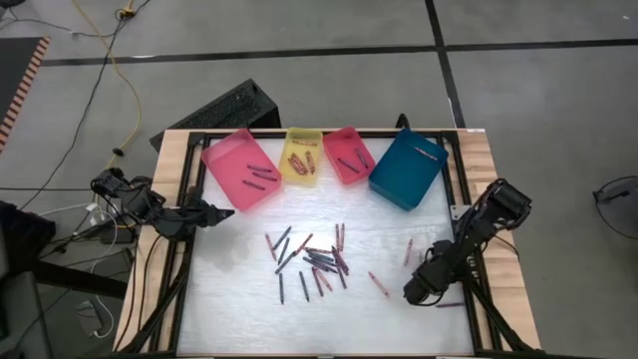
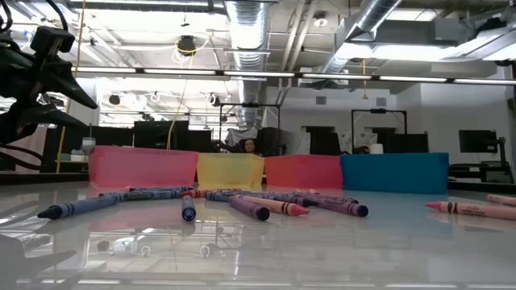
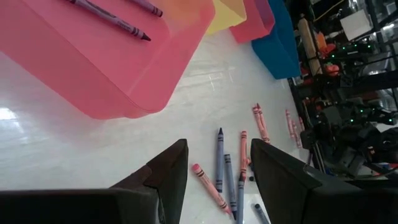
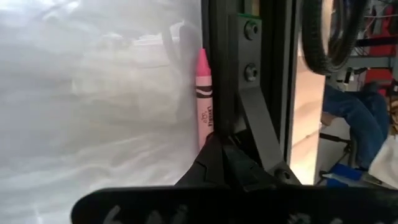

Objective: Sort crayons
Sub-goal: Put the violet crayon into the pink bin

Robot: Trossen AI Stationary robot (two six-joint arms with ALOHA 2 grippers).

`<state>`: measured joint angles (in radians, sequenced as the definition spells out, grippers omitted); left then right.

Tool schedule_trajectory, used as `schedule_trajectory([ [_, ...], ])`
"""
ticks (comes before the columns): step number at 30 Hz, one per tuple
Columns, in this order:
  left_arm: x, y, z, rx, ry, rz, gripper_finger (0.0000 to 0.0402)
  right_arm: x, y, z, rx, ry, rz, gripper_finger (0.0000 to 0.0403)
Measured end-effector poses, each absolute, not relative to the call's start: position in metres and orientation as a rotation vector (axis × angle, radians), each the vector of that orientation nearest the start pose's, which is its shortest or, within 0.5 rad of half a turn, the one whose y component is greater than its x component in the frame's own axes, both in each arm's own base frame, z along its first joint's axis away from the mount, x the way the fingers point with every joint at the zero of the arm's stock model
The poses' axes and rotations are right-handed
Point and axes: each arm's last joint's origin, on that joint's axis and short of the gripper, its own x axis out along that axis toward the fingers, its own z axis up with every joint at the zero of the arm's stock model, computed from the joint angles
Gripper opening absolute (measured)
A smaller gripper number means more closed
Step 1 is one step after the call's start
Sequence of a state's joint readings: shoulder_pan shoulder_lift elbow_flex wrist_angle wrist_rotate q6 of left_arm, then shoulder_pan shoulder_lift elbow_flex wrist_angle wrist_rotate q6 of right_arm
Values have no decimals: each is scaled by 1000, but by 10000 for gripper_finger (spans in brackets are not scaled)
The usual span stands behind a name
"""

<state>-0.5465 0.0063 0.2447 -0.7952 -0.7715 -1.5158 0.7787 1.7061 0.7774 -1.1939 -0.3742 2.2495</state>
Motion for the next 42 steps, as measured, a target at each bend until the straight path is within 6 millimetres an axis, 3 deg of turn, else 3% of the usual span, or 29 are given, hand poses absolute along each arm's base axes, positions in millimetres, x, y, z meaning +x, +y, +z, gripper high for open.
schedule_trajectory([
  [7,58,-11,175,-1143,179,487,165,131,151,115,823,1596,-1687,0],
  [11,58,-11,175,-1142,179,487,165,141,154,121,846,1546,-1634,0],
  [21,57,-11,175,-1142,178,487,165,149,159,156,853,1505,-1600,0],
  [26,57,-11,175,-1140,179,487,165,157,171,173,910,1491,-1491,0],
  [33,57,-11,175,-1141,179,486,165,153,201,185,1004,1623,-1344,0],
  [42,57,-11,175,-1141,175,490,165,136,211,182,962,1753,-1352,0],
])
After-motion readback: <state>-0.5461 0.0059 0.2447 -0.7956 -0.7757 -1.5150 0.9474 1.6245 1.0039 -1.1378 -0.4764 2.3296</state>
